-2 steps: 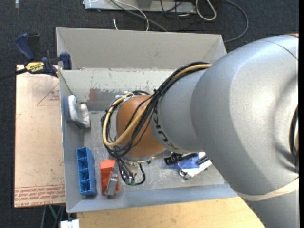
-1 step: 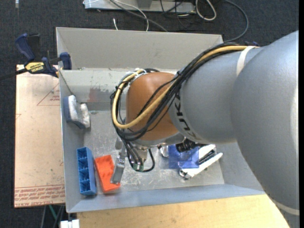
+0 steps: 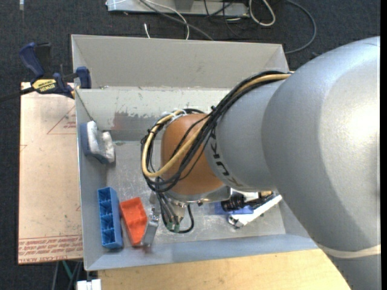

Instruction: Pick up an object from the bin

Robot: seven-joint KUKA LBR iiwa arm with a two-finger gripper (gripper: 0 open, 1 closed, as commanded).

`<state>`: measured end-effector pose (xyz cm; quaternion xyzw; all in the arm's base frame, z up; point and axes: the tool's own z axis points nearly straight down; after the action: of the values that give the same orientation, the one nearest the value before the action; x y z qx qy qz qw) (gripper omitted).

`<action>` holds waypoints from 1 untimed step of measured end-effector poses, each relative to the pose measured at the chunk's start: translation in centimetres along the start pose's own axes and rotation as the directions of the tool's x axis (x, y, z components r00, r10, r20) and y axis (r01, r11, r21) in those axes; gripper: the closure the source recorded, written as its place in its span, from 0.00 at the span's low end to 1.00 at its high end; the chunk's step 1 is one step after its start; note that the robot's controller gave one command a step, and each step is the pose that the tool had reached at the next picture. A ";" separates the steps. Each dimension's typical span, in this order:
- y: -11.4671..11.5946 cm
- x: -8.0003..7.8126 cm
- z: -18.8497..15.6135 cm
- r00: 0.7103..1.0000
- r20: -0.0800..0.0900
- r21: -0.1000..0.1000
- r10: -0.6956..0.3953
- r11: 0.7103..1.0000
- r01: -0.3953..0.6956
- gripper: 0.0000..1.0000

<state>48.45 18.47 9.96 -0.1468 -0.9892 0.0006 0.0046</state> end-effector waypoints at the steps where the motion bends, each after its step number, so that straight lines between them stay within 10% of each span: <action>1: 3.0 1.1 2.5 0.969 0.016 0.002 -0.246 0.969 0.246 0.00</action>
Offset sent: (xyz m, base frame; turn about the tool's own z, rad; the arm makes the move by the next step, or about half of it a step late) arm -0.0042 0.0482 -0.0296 -0.5711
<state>48.20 21.66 7.49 -0.0232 -0.9997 0.0012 -0.0032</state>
